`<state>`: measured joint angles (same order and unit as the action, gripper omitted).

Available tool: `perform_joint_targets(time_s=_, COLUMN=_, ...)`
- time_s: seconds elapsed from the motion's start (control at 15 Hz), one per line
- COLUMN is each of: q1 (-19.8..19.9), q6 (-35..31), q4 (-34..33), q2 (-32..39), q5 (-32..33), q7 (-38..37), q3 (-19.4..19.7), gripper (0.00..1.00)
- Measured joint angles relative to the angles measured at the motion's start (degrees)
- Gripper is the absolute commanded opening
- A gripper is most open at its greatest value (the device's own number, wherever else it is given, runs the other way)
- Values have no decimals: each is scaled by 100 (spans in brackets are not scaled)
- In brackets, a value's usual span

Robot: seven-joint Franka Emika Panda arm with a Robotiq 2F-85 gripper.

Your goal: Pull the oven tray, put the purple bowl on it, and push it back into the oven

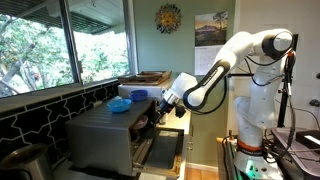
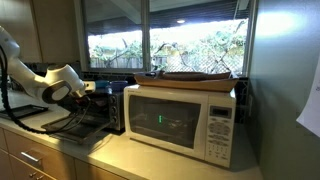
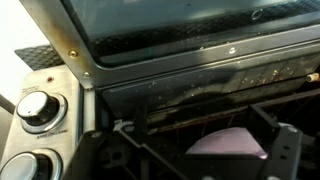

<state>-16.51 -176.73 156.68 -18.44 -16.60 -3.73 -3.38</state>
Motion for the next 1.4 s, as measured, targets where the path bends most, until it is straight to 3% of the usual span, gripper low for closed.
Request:
perform_joint_targets(time_s=0.73, q1=165, q6=-138, q4=-99, q2=135, q5=-32, q7=-378, q3=-247, gripper=100)
perform_joint_targets(time_s=1.07, q1=-497, q6=221, q4=-105, q2=-48, q5=-145, q7=-2, q3=321, gripper=100)
perform_joint_targets(time_s=1.27, q1=-778, q6=887, q4=-107, q2=-386, q5=-168, q7=437, q3=729, gripper=100)
perform_joint_targets(time_s=1.4, q1=-733, q6=1546, q4=-119, q2=-670, q5=-165, q7=716, q3=845, gripper=100)
